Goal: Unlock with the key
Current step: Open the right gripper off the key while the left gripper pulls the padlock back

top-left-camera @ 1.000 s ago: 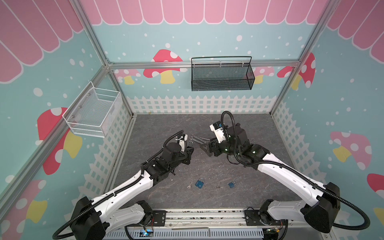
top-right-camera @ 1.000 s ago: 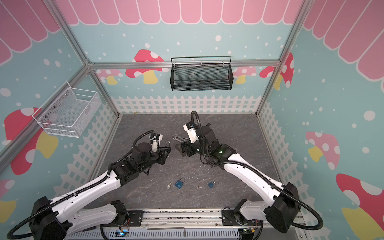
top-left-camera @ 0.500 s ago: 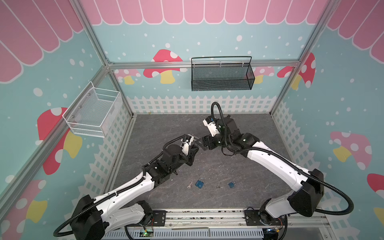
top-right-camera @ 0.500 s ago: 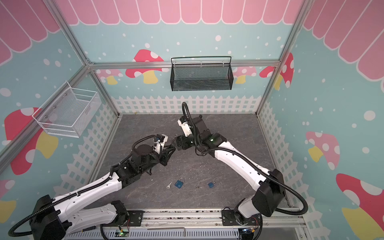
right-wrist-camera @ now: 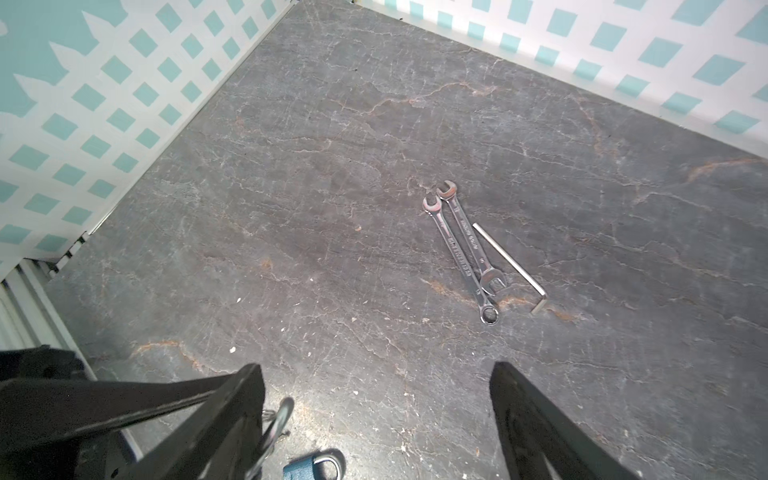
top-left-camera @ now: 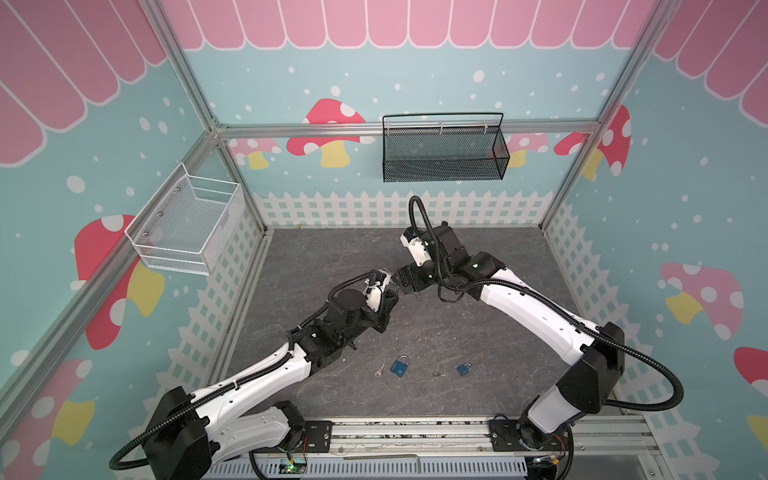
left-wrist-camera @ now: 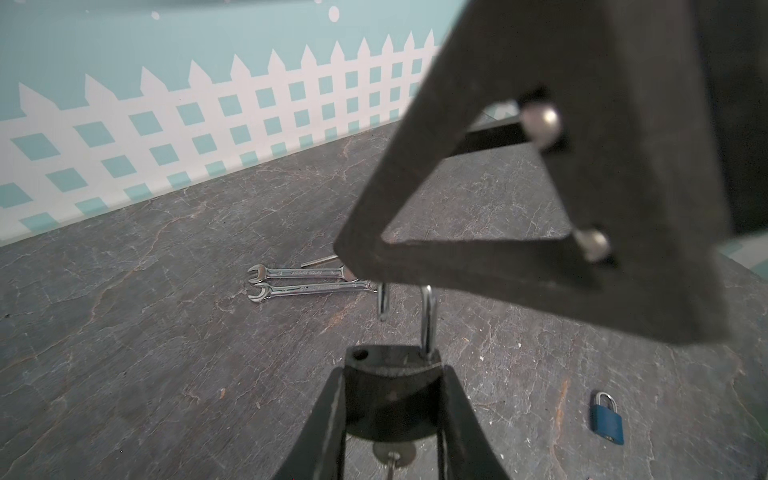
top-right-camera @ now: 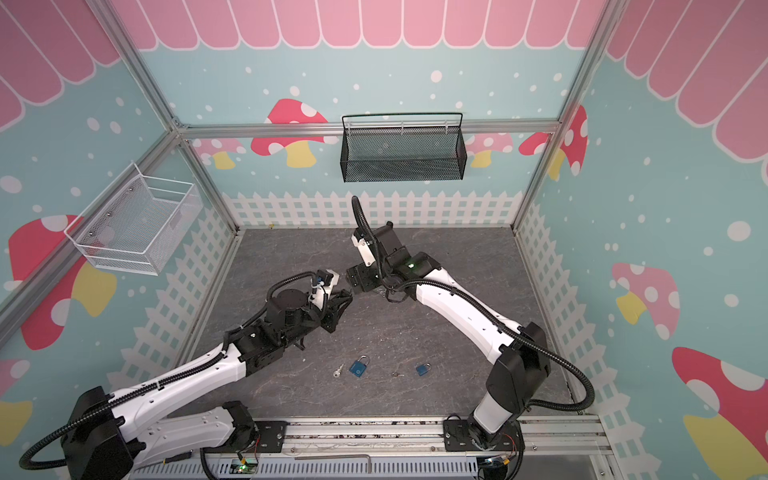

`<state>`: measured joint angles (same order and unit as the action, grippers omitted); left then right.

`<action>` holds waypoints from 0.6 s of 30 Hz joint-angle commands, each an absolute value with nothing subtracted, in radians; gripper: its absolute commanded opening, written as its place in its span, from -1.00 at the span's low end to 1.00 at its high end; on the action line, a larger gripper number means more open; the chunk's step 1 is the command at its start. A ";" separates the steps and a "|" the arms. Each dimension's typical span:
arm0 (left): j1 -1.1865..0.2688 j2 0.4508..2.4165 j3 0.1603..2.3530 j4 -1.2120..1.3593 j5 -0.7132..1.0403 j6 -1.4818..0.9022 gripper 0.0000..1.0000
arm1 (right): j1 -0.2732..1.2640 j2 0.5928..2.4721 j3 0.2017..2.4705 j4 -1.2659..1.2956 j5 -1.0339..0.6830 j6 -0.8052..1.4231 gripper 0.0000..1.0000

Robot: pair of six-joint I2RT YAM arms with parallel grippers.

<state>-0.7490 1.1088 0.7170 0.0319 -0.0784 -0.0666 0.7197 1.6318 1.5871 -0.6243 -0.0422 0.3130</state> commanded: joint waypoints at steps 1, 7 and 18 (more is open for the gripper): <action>-0.756 1.090 0.698 0.090 -0.096 -0.023 -1.00 | 0.713 1.679 1.638 -0.721 0.007 0.261 0.77; -0.756 1.067 0.678 0.105 -0.116 -0.017 -1.00 | 0.692 1.668 1.639 -0.736 -0.039 0.252 0.79; -0.752 1.095 0.694 0.086 -0.173 -0.050 -1.00 | 0.663 1.585 1.541 -0.696 -0.159 0.238 0.80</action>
